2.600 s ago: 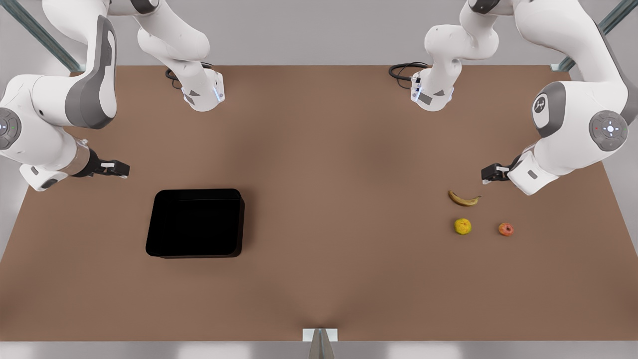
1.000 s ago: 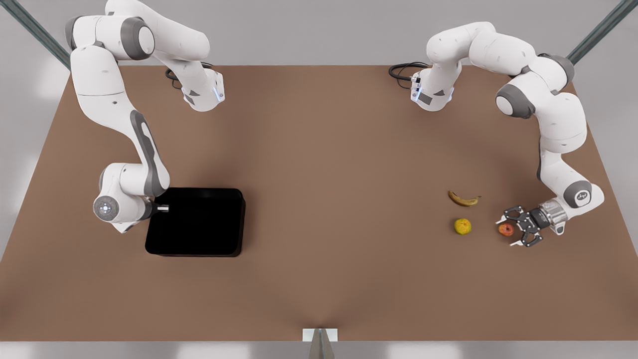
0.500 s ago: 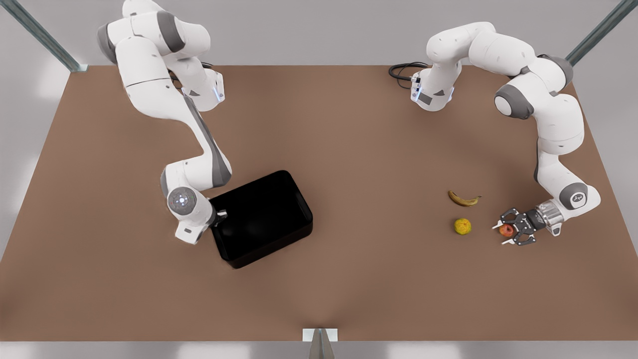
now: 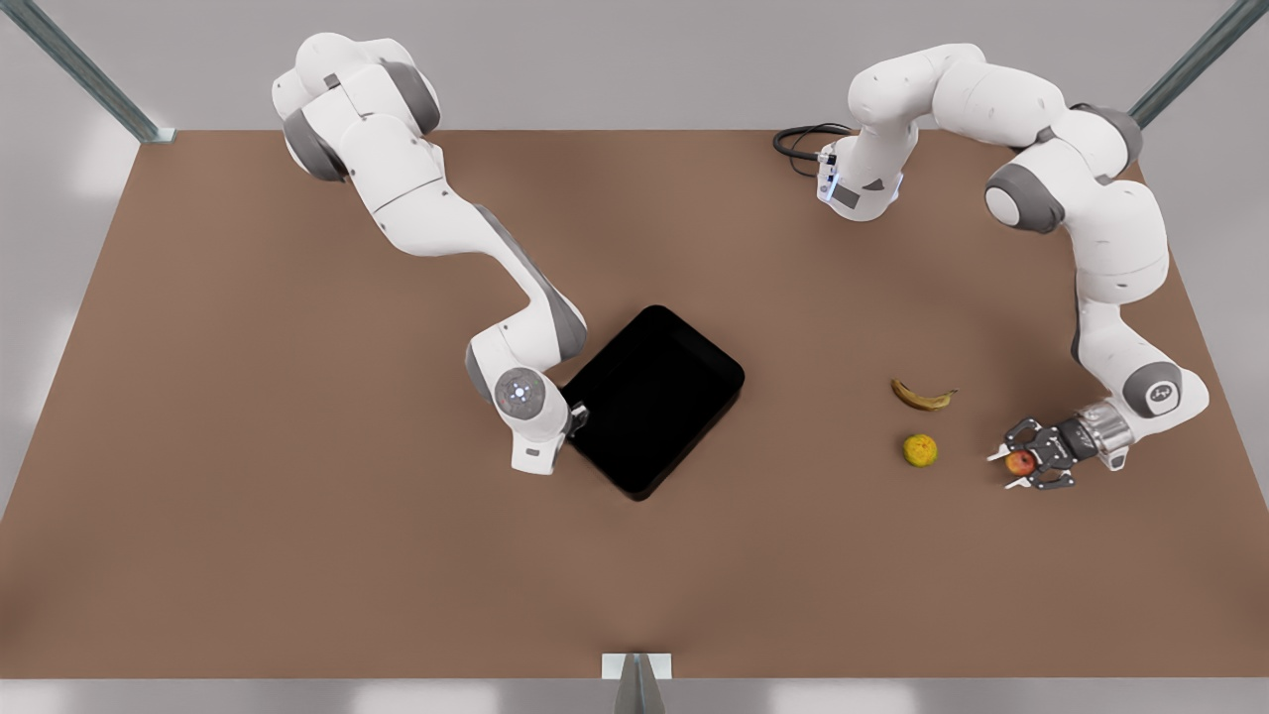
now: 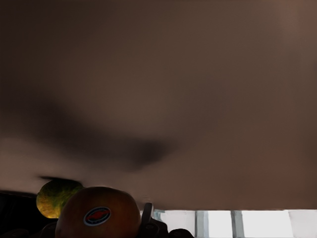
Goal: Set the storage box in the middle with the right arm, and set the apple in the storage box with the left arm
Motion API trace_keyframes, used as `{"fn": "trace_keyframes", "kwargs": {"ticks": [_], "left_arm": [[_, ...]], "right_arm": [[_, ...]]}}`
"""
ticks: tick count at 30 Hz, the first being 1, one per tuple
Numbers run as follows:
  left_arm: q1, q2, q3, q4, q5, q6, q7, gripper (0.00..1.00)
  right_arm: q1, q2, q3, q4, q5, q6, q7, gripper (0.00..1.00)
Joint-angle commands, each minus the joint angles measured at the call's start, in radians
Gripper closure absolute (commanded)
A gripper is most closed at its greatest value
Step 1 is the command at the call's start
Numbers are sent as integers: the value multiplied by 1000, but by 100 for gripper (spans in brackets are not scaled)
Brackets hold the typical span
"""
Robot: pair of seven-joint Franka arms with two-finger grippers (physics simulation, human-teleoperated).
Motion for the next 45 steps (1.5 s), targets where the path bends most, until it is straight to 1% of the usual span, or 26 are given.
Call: {"fn": "trace_keyframes", "kwargs": {"ticks": [1, 3, 4, 6, 7, 8, 9, 10, 11, 12, 13, 15, 16, 17, 18, 20, 22, 23, 24, 25, 29, 32, 34, 42, 45], "left_arm": [[-14, -16, -2, 6, 58, 2, -10, 48], [-74, -94, -13, -1, 124, 21, -36, 48], [-115, -156, -36, -7, 216, 57, -56, 48], [-183, -289, -134, -61, 383, 156, -180, 48], [-197, -309, -174, -63, 448, 180, -244, 48], [-200, -315, -177, -69, 453, 182, -254, 48], [-200, -308, -173, -69, 450, 182, -254, 44], [-200, -300, -171, -67, 442, 185, -254, 31], [-200, -280, -170, -60, 437, 206, -257, 2], [-197, -248, -170, -50, 413, 237, -257, 0], [-191, -208, -168, -17, 390, 239, -246, 0], [-166, -162, -170, -4, 364, 265, -241, 0], [-152, -144, -168, 3, 353, 263, -226, 0], [-126, -107, -167, 34, 347, 263, -212, 0], [-117, -82, -151, 71, 347, 262, -194, 0], [-102, -53, -144, 71, 348, 260, -134, 0], [-100, -38, -133, 65, 306, 262, -116, 0], [-100, -36, -133, 62, 281, 263, -97, 0], [-100, -25, -133, 60, 264, 263, -91, 0], [-100, -25, -134, 57, 220, 263, -80, 0], [-100, -21, -139, 5, 152, 278, 10, 0], [-92, -24, -139, -7, 151, 251, 41, 0], [-92, -27, -131, -9, 163, 196, 81, 0], [-91, -16, -125, -4, 167, 196, 125, 0], [-91, -18, -125, -6, 213, 193, 157, 0]], "right_arm": [[0, 0, 0, 1, 2, 1, -2, 0], [0, 0, 0, 5, 2, 1, -2, 0], [0, 0, 0, 5, 2, 0, -2, 0], [-5, -12, -3, 25, 4, -16, 1, 0], [-12, -41, -6, 65, 2, -87, 4, 0], [-49, -72, -8, 125, 2, -206, 4, 0], [-104, -115, -8, 151, 1, -311, 1, 0], [-159, -146, -8, 185, 1, -420, -5, 0], [-193, -188, -29, 196, 1, -498, -3, 0], [-259, -299, -55, 180, -13, -611, 6, 0], [-330, -428, -61, 134, -89, -719, 4, 0], [-434, -670, -60, 19, -122, -796, 4, 0], [-443, -710, -64, 19, -123, -838, 7, 0], [-445, -723, -98, 22, -123, -852, 3, 0], [-445, -709, -117, 22, -123, -859, 4, 0], [-460, -655, -117, 28, -119, -864, -2, 0], [-460, -542, -117, 45, -120, -849, 10, 0], [-465, -523, -118, 48, -120, -814, 3, 0], [-492, -519, -117, 50, -123, -787, -20, 0], [-494, -511, -118, 50, -120, -789, -28, 0], [-512, -483, -117, 73, -116, -787, -31, 0], [-514, -469, -117, 74, -117, -784, -32, 0], [-528, -469, -117, 74, -116, -772, -31, 0], [-537, -440, -115, 82, -113, -757, -25, 0], [-534, -433, -115, 82, -111, -743, -22, 0]]}}
